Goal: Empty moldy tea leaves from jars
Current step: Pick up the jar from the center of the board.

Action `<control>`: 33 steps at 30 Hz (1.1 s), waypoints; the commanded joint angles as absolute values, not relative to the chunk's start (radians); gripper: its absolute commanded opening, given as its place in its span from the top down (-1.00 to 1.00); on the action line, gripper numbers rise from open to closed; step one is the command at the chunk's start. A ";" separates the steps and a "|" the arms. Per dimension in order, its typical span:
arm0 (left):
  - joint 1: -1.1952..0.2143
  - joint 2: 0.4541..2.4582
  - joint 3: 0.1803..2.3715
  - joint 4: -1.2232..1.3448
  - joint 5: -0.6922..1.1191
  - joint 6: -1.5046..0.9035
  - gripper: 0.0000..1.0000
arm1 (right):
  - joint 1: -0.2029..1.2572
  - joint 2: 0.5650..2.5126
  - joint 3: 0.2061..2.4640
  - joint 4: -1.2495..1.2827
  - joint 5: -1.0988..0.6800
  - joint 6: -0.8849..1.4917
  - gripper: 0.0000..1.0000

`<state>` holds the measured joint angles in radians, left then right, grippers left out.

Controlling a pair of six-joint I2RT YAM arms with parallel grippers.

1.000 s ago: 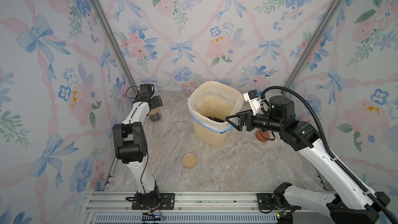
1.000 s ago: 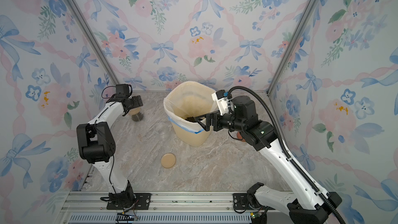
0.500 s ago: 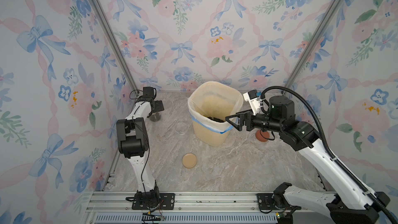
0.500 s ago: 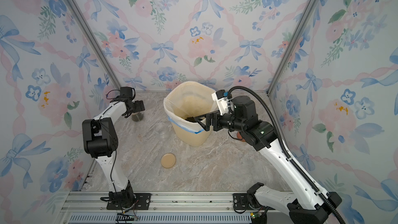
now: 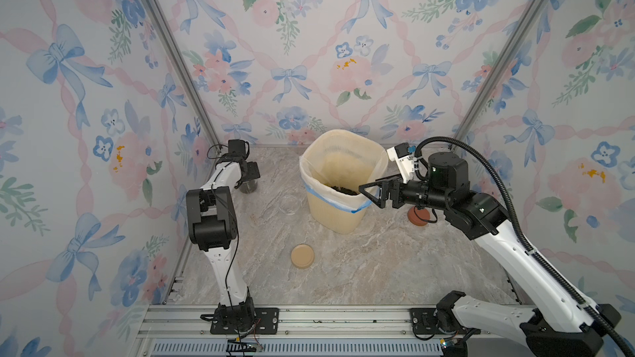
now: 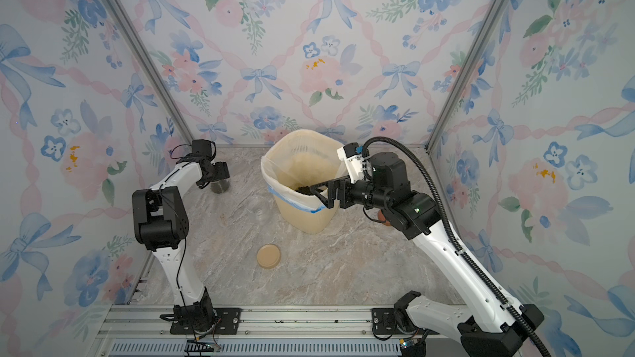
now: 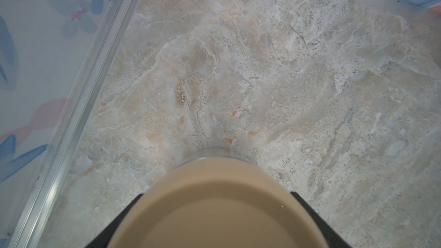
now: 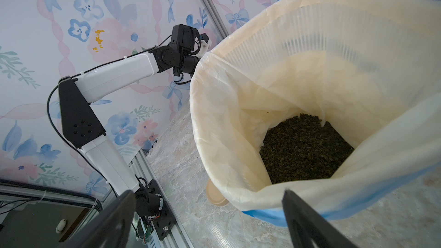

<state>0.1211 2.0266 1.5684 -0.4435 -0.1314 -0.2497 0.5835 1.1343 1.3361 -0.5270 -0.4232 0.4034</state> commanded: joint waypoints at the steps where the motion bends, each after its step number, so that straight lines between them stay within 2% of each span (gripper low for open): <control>1: 0.128 2.039 1.559 -0.458 -0.116 -0.234 -0.48 | 0.588 1.139 1.327 -0.516 -0.433 0.410 -0.95; 5: 0.128 2.025 1.549 -0.458 -0.113 -0.219 -0.25 | 0.587 1.139 1.327 -0.515 -0.431 0.409 -0.95; 8: 0.126 1.995 1.533 -0.457 -0.107 -0.211 -0.16 | 0.588 1.140 1.326 -0.509 -0.431 0.413 -0.95; 22: 0.091 1.623 1.276 -0.457 -0.010 -0.222 -0.13 | 0.598 1.166 1.362 -0.520 -0.406 0.385 -0.95; 33: 0.033 1.266 1.142 -0.477 0.096 -0.285 -0.13 | 0.636 1.185 1.418 -0.595 -0.257 0.290 -0.95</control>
<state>0.0429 1.3430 1.1515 -0.4953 0.0341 -0.2489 0.6125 1.1805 1.3781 -0.5575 -0.3202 0.3496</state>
